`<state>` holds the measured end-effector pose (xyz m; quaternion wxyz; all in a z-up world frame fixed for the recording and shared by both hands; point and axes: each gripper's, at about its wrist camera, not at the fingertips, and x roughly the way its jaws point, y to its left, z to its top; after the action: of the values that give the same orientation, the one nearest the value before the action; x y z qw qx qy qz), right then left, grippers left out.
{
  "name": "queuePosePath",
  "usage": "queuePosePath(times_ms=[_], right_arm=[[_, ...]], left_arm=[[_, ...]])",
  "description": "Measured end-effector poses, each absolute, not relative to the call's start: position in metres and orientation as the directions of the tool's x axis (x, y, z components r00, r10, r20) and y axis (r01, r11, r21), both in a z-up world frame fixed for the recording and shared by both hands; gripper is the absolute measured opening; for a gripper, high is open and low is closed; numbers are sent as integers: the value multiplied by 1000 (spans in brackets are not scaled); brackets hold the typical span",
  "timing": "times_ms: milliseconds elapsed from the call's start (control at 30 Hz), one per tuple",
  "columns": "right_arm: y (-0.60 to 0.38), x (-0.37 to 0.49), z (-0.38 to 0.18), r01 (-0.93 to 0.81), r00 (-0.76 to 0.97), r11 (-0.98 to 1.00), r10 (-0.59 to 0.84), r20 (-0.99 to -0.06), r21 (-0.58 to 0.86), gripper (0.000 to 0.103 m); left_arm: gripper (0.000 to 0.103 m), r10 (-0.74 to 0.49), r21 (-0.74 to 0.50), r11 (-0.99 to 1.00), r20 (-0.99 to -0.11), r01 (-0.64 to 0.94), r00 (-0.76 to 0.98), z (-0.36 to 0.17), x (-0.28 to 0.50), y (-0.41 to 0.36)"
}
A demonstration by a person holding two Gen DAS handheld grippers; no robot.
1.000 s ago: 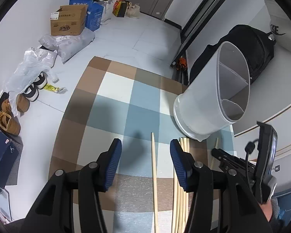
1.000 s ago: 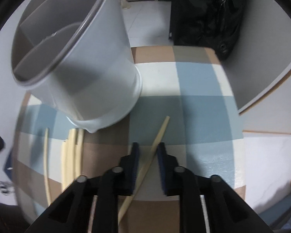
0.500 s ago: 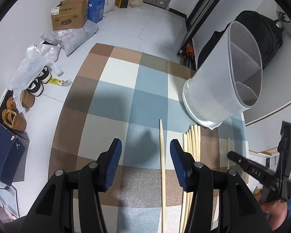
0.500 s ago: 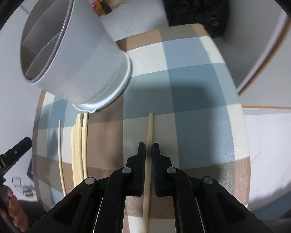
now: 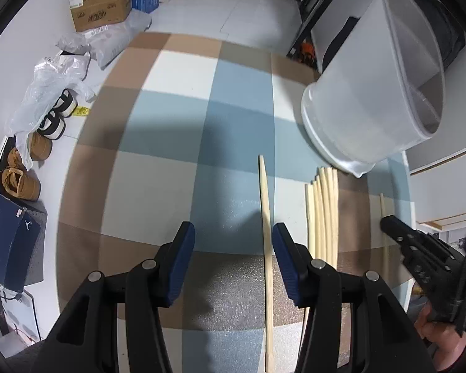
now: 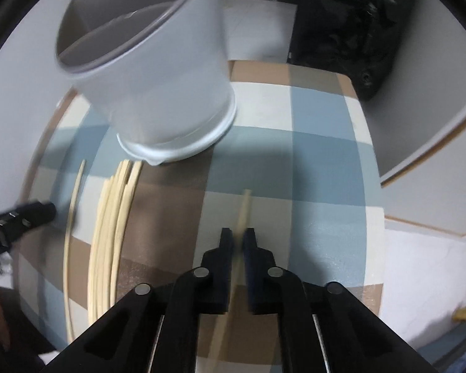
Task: Organize utensils
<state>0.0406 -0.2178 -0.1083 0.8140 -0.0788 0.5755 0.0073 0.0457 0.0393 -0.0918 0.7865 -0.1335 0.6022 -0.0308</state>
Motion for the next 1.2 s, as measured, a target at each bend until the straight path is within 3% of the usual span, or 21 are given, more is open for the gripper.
queuePosePath(times_ms=[367, 433, 533, 567, 800, 1200], right_arm=[[-253, 37, -63, -12, 460, 989, 136, -877, 147, 5], [-265, 41, -55, 8, 494, 976, 186, -849, 219, 5], [-275, 42, -40, 19, 536, 958, 231, -812, 285, 5], [-277, 40, -36, 15, 551, 951, 251, -796, 310, 5], [-286, 32, -12, -36, 624, 933, 301, -721, 358, 5], [-265, 18, 27, -153, 722, 910, 369, -586, 385, 5]], left_arm=[[46, -37, -18, 998, -949, 64, 312, -90, 45, -10], [34, -55, -33, 997, -948, 74, 314, -88, 45, -11], [4, -65, -46, 996, -950, 71, 307, -86, 47, -7], [2, -84, -67, 996, -950, 65, 301, -86, 49, -3], [2, -129, -162, 986, -903, -48, 410, -66, 44, 18], [1, -154, -233, 972, -718, -26, 679, 18, 23, 13]])
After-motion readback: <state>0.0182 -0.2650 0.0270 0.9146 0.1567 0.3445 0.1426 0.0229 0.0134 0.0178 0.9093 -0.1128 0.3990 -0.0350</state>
